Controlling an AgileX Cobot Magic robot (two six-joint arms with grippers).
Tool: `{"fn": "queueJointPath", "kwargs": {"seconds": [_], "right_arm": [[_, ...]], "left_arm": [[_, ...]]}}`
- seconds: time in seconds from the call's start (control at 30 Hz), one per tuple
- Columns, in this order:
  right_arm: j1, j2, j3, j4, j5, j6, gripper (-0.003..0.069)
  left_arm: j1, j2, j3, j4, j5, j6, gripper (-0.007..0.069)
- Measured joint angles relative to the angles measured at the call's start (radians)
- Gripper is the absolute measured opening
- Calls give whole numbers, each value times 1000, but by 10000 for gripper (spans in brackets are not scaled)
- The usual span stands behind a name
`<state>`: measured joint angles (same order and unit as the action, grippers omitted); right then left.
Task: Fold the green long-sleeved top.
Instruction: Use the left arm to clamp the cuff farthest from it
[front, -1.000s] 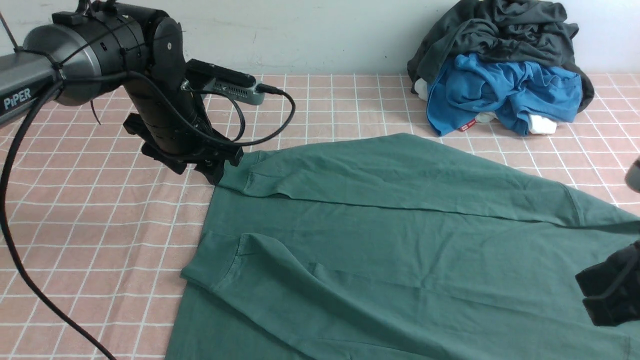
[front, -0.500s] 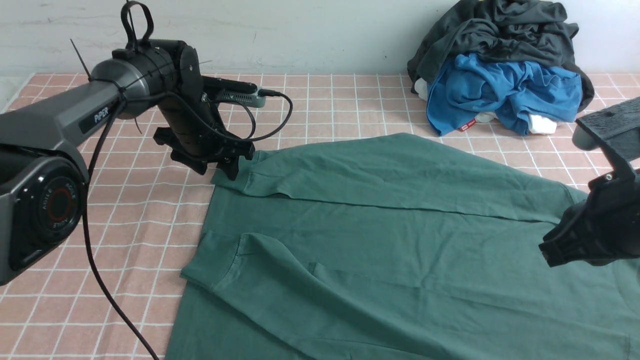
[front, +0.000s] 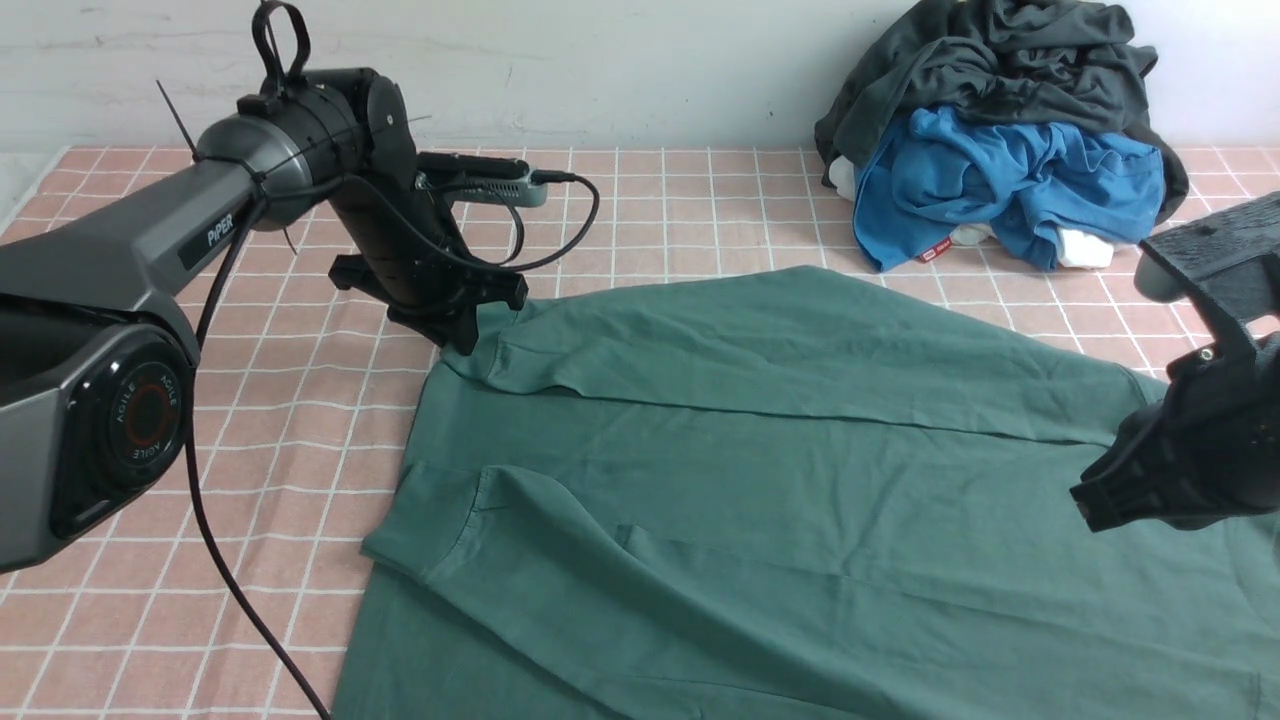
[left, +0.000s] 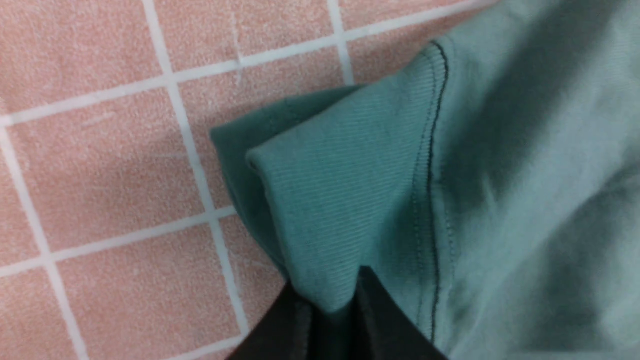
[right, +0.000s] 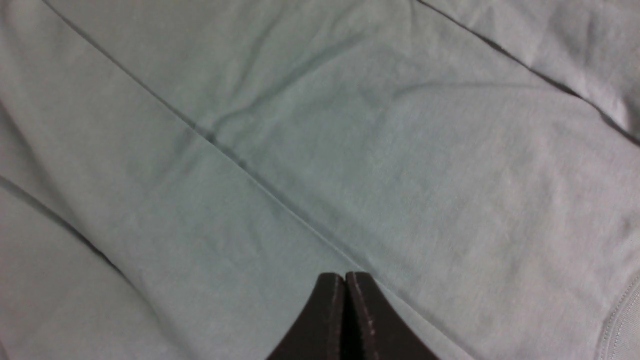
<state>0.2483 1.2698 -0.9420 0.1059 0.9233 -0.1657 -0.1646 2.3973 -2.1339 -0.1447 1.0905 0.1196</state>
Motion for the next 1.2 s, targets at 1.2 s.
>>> {"fn": "queueJointPath", "kwargs": {"seconds": [1.2], "right_arm": [[0,9,-1,0,-19,-14,-14]], "left_arm": [[-1,12,-31,21,72,14,27]]}}
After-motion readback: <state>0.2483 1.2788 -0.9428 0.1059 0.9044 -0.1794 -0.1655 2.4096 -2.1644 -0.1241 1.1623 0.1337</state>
